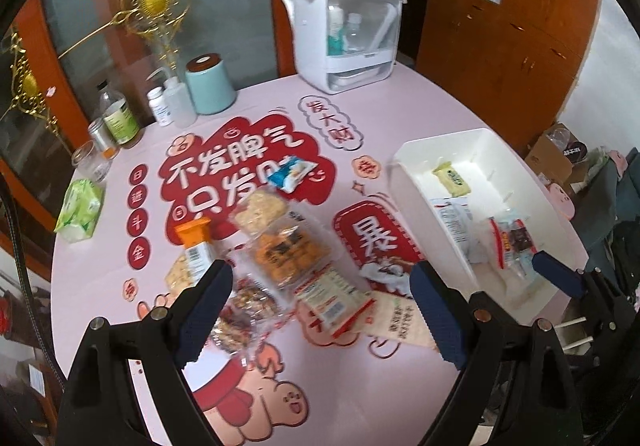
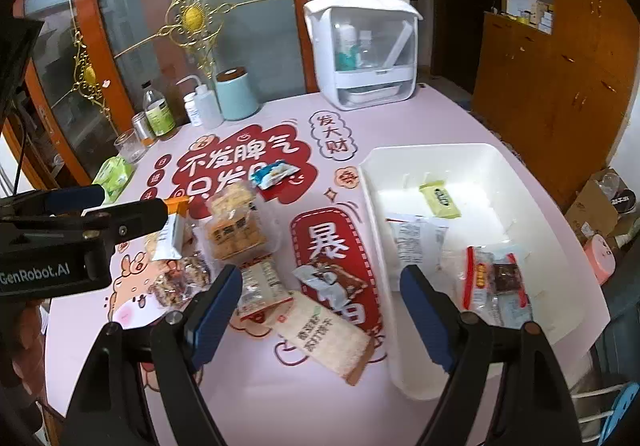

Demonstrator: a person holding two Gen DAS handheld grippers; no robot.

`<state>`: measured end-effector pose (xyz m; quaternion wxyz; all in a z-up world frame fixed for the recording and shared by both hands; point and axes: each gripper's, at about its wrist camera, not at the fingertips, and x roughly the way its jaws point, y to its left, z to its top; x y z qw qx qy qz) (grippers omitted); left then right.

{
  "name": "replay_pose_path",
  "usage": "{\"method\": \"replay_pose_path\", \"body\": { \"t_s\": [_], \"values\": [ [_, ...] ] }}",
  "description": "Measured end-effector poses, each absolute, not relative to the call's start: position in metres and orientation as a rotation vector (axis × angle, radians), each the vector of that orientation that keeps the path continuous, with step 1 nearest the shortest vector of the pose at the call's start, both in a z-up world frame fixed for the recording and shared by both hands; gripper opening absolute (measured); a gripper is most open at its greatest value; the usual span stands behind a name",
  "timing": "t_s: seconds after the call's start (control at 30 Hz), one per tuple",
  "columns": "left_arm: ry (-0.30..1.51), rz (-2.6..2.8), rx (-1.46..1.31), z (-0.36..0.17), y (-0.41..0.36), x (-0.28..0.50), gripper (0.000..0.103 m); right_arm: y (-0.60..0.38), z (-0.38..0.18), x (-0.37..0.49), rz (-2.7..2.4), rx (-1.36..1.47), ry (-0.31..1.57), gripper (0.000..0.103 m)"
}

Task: Organize snacks
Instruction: 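Withdraw both tools from the tray back toward the snack pile, then grasp a clear nut bag with the left tool while the right tool grasps another nut bag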

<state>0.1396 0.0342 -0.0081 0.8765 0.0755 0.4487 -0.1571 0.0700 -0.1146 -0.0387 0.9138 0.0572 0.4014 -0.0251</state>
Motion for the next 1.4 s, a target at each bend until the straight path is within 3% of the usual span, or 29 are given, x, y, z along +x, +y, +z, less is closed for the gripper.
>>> {"method": "replay_pose_path", "body": {
  "t_s": [0.53, 0.97, 1.2, 1.4],
  "values": [
    [0.978, -0.218, 0.107, -0.030, 0.124, 0.146, 0.090, -0.075, -0.056, 0.078, 0.017, 0.107, 0.859, 0.082],
    [1.127, -0.136, 0.047, -0.103, 0.193, 0.141, 0.089, -0.046, -0.113, 0.090, 0.130, 0.103, 0.983, 0.080],
    [1.209, -0.151, -0.072, -0.143, 0.203, 0.152, 0.089, -0.005, -0.144, 0.118, 0.217, 0.002, 1.015, 0.054],
    [1.249, -0.145, -0.156, -0.164, 0.196, 0.171, 0.089, 0.012, -0.165, 0.134, 0.242, -0.050, 1.034, 0.053]
  ]
}}
